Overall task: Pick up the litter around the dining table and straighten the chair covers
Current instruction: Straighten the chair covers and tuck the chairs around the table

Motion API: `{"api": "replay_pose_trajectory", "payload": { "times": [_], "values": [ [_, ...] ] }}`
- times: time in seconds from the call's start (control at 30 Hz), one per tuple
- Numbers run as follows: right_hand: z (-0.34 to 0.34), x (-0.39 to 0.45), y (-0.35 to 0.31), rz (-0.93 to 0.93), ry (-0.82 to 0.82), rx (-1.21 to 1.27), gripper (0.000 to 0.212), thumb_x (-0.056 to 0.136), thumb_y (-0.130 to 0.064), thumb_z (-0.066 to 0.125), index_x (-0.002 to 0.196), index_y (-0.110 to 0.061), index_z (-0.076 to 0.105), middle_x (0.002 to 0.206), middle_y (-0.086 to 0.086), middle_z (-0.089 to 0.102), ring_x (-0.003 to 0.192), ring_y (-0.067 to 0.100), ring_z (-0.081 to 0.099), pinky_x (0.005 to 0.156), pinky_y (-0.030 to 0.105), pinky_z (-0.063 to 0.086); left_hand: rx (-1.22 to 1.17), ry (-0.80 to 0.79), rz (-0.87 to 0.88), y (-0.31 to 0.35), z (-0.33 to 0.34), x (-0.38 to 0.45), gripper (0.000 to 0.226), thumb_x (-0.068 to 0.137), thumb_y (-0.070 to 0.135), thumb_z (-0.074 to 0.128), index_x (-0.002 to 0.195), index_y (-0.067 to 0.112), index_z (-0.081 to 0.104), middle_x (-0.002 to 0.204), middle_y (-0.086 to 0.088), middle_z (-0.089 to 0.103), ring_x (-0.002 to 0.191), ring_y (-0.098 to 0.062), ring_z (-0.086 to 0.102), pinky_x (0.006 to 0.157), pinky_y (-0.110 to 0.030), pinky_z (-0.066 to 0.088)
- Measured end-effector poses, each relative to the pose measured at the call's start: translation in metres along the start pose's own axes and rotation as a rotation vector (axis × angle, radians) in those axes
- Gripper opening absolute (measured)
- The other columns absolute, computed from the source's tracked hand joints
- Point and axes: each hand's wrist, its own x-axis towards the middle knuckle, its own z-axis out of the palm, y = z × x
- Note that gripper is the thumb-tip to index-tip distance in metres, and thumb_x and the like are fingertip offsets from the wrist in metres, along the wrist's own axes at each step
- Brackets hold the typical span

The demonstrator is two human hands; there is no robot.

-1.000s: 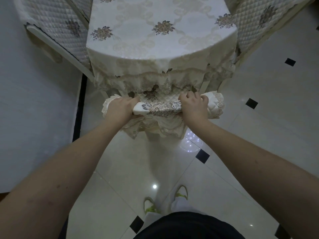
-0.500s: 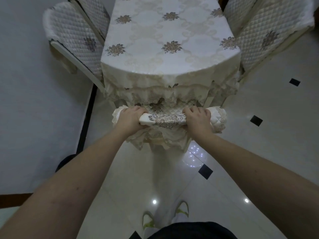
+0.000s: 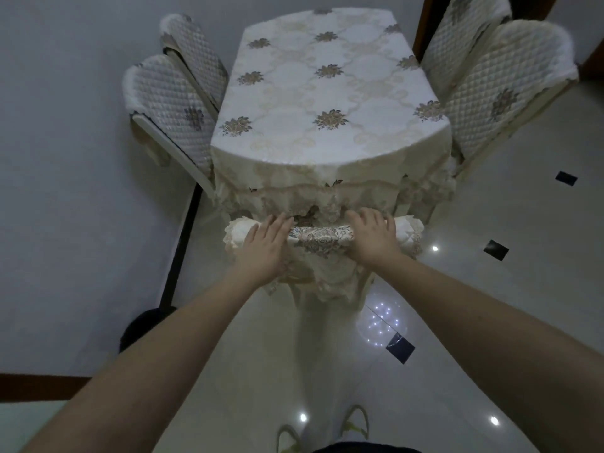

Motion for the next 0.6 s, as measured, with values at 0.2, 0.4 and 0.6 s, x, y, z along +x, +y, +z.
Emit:
{"api": "replay_pose_trajectory", "payload": {
  "times": [0.2, 0.4, 0.6],
  "values": [
    [0.008, -0.067, -0.006, -0.145, 0.153, 0.105, 0.066, 0.09, -0.03, 0.052, 0.15, -0.023, 0.024, 0.157, 0.001, 0.023, 0.145, 0.023, 0.015, 0.115, 0.047, 0.011, -0.054, 0.018, -0.002, 0.032, 0.014, -0.05, 0.098, 0.084, 0.037, 0.064, 0.154, 0.018, -0.003, 0.161, -0.005, -0.008, 0.148, -0.025, -0.004, 0.12, -0.041, -0.001],
    [-0.001, -0.075, -0.01, -0.131, 0.011, 0.067, 0.065, 0.094, -0.02, 0.042, 0.152, -0.023, 0.014, 0.161, -0.001, 0.01, 0.146, 0.022, 0.013, 0.116, 0.044, 0.012, -0.128, 0.01, -0.022, 0.03, -0.008, -0.045, 0.083, 0.085, 0.026, 0.062, 0.153, 0.024, 0.015, 0.161, -0.002, 0.01, 0.146, -0.021, 0.014, 0.118, -0.04, 0.01],
    [-0.025, -0.077, -0.028, -0.031, -0.156, 0.003, 0.063, 0.094, -0.015, 0.039, 0.152, -0.022, 0.015, 0.159, 0.005, 0.016, 0.14, 0.027, 0.026, 0.111, 0.043, 0.027, -0.03, -0.125, -0.064, 0.04, -0.032, -0.043, 0.075, 0.089, 0.034, 0.054, 0.153, 0.024, 0.015, 0.159, -0.003, 0.02, 0.143, -0.027, 0.022, 0.116, -0.04, 0.017]
  ]
}}
